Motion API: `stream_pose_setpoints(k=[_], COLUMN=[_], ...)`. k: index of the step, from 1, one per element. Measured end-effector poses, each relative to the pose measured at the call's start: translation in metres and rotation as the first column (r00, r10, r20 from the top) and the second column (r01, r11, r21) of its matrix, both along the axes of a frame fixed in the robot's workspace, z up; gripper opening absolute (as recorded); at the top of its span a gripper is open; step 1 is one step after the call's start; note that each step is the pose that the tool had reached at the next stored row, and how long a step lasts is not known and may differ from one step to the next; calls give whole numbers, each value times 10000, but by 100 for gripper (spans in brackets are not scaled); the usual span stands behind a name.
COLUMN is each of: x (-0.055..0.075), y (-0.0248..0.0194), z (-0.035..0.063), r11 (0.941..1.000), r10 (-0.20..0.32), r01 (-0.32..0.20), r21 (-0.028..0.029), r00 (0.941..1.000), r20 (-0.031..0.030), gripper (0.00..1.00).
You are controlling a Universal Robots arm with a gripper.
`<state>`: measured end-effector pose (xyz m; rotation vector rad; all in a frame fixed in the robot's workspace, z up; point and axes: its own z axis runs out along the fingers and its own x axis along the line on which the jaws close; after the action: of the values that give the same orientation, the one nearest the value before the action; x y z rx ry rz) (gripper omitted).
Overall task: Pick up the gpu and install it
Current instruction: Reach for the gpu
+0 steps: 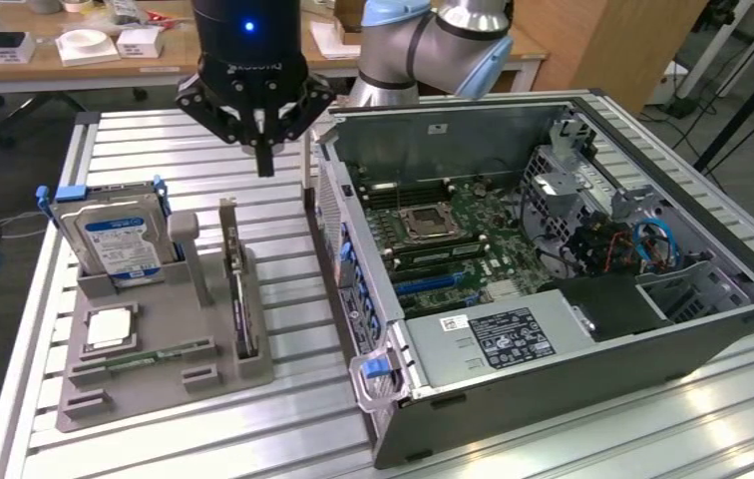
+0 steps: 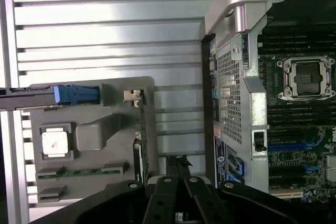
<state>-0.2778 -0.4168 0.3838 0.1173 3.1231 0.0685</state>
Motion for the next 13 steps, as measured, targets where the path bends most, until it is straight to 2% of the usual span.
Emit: stream_pose_setpoints(k=[13], x=[-121], y=[-20], z=[-6], r11=[10000], r10=[2], r01=[-2], r21=[0], r00=[10000], r20=[0], gripper=[11])
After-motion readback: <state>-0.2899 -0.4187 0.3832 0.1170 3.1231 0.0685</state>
